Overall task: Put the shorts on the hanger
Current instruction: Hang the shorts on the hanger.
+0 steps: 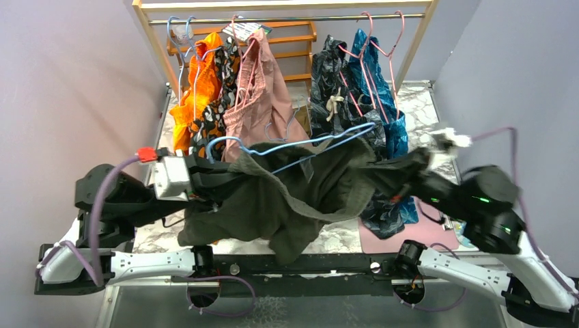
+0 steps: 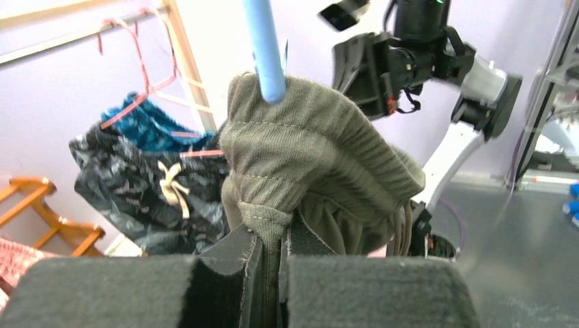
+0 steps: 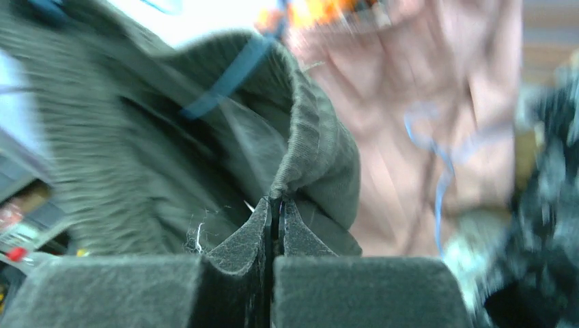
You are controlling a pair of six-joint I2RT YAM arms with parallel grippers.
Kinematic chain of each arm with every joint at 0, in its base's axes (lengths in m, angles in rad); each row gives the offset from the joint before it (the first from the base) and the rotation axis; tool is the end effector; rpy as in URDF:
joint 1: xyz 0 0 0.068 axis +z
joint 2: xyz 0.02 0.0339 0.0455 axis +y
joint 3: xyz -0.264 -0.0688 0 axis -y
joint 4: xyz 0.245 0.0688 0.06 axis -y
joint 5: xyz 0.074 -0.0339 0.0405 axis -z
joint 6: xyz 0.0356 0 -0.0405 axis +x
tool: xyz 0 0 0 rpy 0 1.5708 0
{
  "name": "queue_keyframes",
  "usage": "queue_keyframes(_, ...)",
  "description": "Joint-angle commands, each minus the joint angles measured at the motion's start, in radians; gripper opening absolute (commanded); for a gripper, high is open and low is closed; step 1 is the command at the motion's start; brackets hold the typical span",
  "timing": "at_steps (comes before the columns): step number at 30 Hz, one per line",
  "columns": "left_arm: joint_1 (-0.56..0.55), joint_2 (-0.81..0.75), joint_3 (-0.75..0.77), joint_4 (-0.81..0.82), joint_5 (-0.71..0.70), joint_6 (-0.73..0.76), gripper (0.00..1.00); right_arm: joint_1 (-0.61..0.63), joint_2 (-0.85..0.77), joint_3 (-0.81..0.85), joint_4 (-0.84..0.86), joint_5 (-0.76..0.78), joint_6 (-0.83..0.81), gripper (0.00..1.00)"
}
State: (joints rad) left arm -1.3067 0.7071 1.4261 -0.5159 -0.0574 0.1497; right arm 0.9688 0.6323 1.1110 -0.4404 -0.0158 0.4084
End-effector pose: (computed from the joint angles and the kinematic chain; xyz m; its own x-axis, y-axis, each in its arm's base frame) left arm 0.0206 -0.0684 0.5136 0.1936 -0.1456 -0.9702 0.9306 0.3404 0.1346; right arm 0.0598 0.0880 0.4398 -0.3109 0.2487 -0.9173 -0.7731 0.4952 0.3963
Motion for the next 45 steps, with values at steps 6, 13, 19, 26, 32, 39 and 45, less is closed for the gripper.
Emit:
queue_keyframes(6,0.000,-0.125,-0.067,0.249,0.000,-0.024,0.00,0.005,-0.002,-0.005,0.066,0.058,0.003,0.01)
queue_keyframes(13,-0.001,-0.142,-0.109,0.226,-0.012,-0.027,0.00,0.005,0.106,0.224,-0.124,0.093,-0.051,0.01)
queue_keyframes(19,0.000,-0.146,-0.092,0.220,-0.004,-0.021,0.00,0.005,0.053,0.353,0.007,0.115,-0.147,0.01)
queue_keyframes(26,0.000,-0.179,-0.144,0.205,-0.022,-0.040,0.00,0.005,0.068,0.157,-0.138,0.258,-0.010,0.01)
queue_keyframes(32,0.000,-0.179,-0.148,0.128,-0.035,-0.064,0.00,0.005,0.087,0.196,-0.275,0.438,0.024,0.01)
queue_keyframes(39,0.000,-0.171,-0.156,0.044,-0.052,-0.077,0.00,0.004,0.123,0.260,-0.402,0.505,0.055,0.01)
queue_keyframes(45,0.000,-0.132,-0.154,-0.024,-0.044,-0.077,0.00,0.005,0.137,0.299,-0.449,0.526,0.069,0.01)
